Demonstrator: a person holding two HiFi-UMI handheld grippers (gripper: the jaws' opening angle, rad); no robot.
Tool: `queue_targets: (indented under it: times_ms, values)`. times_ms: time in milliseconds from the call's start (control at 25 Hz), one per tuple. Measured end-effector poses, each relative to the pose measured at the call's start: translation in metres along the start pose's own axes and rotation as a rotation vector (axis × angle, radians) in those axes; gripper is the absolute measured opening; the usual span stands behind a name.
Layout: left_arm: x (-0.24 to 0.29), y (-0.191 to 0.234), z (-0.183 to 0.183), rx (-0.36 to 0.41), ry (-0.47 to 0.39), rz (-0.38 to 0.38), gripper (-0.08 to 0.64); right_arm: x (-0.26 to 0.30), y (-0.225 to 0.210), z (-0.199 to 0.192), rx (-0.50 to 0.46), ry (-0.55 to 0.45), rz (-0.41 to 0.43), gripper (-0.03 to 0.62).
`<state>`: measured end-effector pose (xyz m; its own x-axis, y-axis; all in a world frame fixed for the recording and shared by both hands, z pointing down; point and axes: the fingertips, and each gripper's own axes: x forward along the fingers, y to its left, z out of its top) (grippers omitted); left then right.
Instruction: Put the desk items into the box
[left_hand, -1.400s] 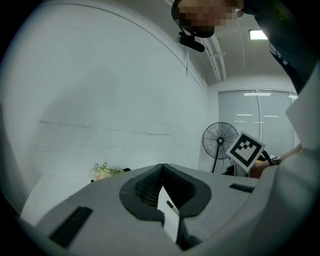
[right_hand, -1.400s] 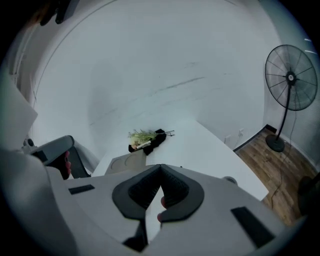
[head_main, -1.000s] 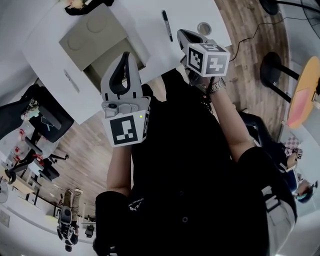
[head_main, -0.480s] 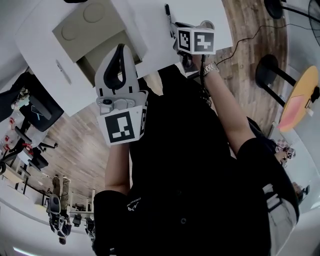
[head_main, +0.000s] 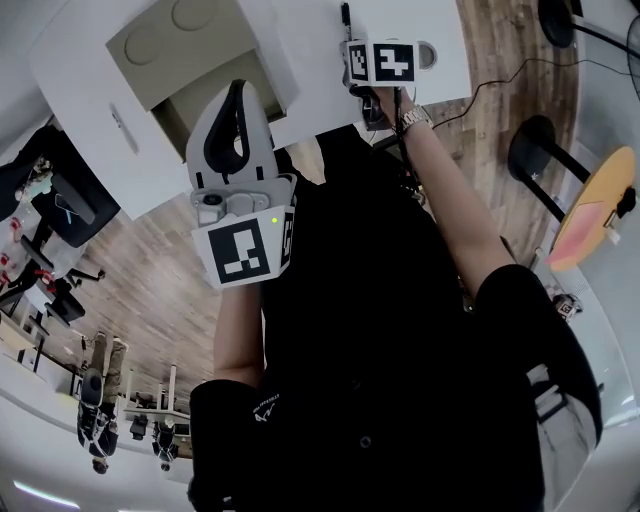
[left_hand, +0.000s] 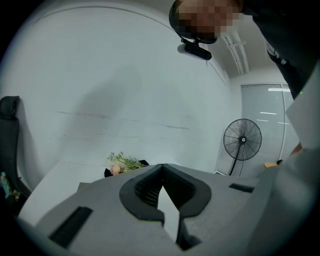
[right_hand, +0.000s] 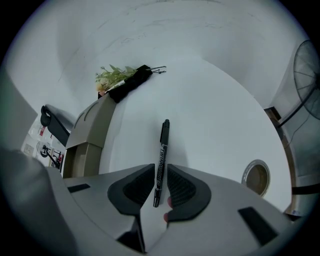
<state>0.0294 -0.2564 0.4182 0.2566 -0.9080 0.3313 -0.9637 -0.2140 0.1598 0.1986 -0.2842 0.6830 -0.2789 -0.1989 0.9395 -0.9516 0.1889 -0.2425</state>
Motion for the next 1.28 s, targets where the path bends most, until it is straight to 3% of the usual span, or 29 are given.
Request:
queue_targets:
  times_ms: [240, 600, 1280]
  values:
    - [-0.006, 0.005, -0.001, -0.012, -0.008, 0.024, 0.008, -0.001, -0.005, 0.000, -0.008, 0.013, -0.060, 0.040]
    - [-0.020, 0.009, -0.001, -0.005, -0.019, 0.023, 0.008, -0.015, 0.003, 0.001, 0.016, -0.024, -0.046, 0.040]
    - [-0.062, -0.001, -0.001, 0.046, -0.055, -0.078, 0.008, -0.077, 0.015, 0.005, 0.075, -0.200, -0.049, 0.038]
